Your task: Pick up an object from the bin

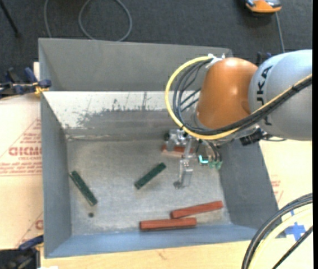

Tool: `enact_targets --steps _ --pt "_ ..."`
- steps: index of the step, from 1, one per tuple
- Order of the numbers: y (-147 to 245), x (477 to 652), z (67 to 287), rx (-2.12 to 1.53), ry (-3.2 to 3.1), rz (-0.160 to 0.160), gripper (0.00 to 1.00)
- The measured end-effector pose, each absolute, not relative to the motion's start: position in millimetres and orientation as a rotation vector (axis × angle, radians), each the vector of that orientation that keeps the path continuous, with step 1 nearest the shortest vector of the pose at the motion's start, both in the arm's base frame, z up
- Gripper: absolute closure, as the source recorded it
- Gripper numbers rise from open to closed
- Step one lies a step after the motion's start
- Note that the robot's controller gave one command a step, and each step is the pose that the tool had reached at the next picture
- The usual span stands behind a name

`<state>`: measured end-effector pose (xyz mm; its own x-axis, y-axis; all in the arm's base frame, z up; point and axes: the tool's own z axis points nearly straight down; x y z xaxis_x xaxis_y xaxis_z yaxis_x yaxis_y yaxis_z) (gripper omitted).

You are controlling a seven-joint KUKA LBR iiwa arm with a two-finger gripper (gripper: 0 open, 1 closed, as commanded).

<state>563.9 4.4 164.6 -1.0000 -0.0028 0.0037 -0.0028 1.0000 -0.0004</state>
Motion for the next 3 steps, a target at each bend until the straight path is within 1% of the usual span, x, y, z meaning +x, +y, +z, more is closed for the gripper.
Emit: enact_targets --steps 1,2,3 --pt "37 576.5 69 0.469 -3.106 0.000 0.00" --pt "44 590.0 102 0.577 -3.096 0.002 0.00" --pt "53 575.0 101 0.664 -3.071 0.001 0.00"
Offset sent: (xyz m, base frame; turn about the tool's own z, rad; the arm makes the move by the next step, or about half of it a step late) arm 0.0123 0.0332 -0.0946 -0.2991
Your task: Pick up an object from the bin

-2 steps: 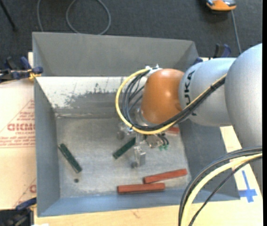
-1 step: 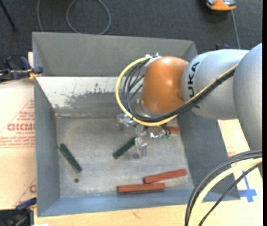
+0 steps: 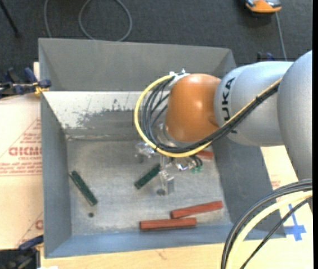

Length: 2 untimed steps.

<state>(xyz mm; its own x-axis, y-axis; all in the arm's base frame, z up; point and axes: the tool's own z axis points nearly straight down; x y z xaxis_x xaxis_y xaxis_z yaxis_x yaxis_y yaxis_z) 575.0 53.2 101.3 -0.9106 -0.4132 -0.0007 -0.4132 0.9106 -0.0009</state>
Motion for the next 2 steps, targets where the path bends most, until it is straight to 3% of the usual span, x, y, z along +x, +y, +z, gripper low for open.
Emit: enact_targets --steps 1,2 --pt "49.5 583.2 69.1 -0.747 3.054 -0.001 0.00" --pt "48.9 584.1 69.9 -0.739 3.053 0.000 0.00"
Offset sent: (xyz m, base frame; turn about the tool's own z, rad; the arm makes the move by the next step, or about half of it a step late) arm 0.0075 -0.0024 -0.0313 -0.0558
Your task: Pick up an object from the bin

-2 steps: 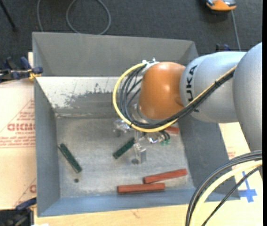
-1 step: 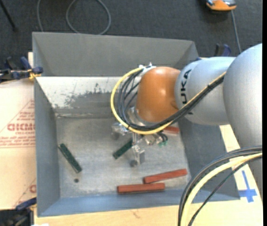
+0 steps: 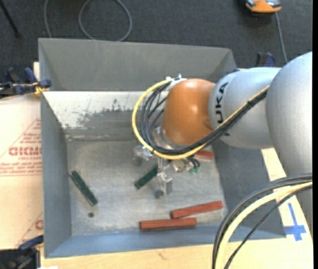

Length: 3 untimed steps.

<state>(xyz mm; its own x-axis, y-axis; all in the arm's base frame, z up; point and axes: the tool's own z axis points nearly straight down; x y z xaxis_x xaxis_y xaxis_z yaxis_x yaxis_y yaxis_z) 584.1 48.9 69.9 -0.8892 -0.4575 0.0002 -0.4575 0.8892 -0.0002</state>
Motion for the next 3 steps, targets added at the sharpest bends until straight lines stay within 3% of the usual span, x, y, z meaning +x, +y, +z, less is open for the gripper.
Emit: enact_targets --steps 1,2,3 --pt "49 584.7 71 0.738 -3.056 0.000 1.00" --pt "49 586.7 102 0.732 -3.063 0.002 1.00" --pt "47 589.9 199 0.725 -3.070 0.004 1.00"
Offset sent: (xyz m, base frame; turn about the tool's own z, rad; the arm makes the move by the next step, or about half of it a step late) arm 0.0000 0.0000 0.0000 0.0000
